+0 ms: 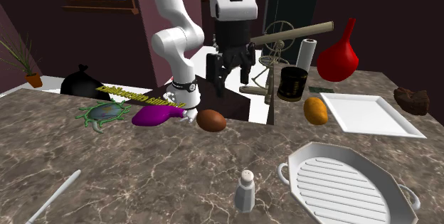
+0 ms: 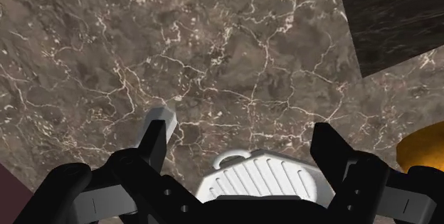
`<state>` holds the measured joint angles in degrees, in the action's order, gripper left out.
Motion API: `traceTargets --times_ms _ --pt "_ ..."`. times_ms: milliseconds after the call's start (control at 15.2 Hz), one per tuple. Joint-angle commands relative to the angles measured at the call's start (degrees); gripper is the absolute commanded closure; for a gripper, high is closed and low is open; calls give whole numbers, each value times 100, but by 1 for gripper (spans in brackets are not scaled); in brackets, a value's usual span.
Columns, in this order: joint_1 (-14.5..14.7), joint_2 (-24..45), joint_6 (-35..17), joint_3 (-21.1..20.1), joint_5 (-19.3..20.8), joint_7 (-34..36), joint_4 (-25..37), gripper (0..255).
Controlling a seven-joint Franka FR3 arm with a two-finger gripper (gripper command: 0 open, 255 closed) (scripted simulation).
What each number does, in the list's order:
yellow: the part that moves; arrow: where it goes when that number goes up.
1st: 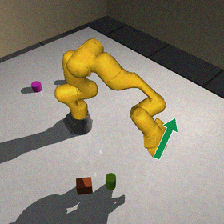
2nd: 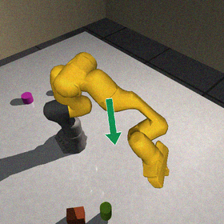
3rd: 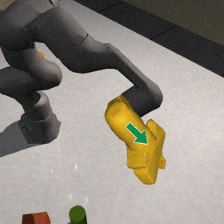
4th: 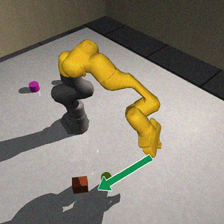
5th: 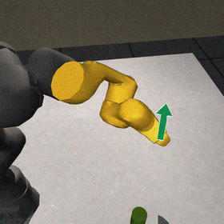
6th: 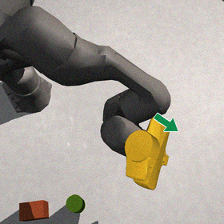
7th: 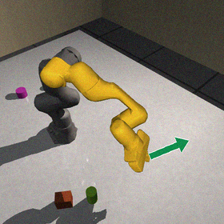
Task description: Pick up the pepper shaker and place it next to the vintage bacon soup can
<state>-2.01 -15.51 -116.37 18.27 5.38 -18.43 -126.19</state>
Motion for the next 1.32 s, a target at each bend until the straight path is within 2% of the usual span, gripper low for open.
traceTargets --times_ms 0,396,792,1254 --pt "9 513 -236 209 -212 -389 253 0" --pt "-105 1933 -549 531 -1058 -1487 1155 0" --pt "-528 3424 -500 476 -1944 -2445 2400 0" --pt "-569 3673 -864 396 -2085 -2540 2264 0"
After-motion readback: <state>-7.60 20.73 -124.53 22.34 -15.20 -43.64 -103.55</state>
